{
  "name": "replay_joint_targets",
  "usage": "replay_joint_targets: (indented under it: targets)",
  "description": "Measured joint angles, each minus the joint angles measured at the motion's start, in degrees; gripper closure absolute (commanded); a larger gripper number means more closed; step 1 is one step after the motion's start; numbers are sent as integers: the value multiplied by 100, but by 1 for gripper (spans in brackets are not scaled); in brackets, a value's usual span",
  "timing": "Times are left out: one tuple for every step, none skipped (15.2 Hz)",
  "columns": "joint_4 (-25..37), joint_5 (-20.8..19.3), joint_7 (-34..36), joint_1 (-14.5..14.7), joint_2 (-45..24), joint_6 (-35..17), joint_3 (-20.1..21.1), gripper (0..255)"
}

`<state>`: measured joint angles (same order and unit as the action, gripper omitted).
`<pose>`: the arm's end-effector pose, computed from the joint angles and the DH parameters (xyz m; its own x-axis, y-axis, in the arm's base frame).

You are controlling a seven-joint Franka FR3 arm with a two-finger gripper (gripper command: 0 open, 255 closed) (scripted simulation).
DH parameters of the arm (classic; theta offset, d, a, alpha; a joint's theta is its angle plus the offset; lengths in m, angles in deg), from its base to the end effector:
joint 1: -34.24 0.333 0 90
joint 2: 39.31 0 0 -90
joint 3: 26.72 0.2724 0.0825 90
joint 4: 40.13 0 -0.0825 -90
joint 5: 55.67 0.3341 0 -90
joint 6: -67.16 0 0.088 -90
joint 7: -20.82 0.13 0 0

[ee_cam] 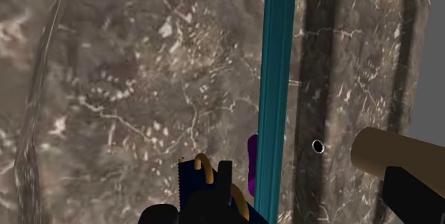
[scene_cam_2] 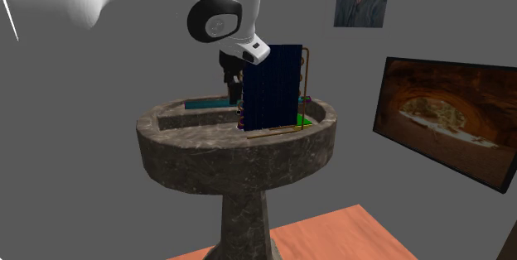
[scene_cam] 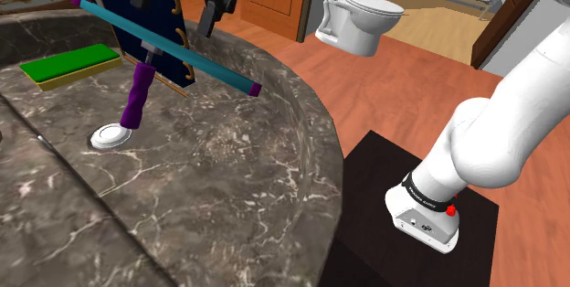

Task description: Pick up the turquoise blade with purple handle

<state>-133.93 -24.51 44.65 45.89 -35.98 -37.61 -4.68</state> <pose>0.4000 0.3374 0.5967 0.9948 0.1016 -0.0103 0.0799 -0.8375 -0.5405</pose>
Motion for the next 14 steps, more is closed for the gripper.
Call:
replay_joint_targets:
  targets:
    - [-80,30,-34,6,25,-107,6,0]
    - [-159,55,-83,9,71,-210,9,0]
    - [-254,77,-112,18,90,-321,20,0]
    - [-298,92,-151,18,119,-377,20,0]
    - [-341,87,-142,22,147,-441,25,0]
    - [-320,80,-175,18,132,-420,25,0]
    - [-382,89,-171,27,151,-480,37,255]
    - [-384,65,-131,29,154,-489,40,255]
    - [-378,60,-112,28,152,-477,39,255]
    - [-420,85,-139,30,156,-492,40,255]
    - [-424,96,-152,32,157,-496,41,255]
    - [-480,120,-178,23,174,-482,27,255]
    - [-523,139,-192,21,172,-483,23,255]
    - [-548,146,-198,26,166,-507,29,255]
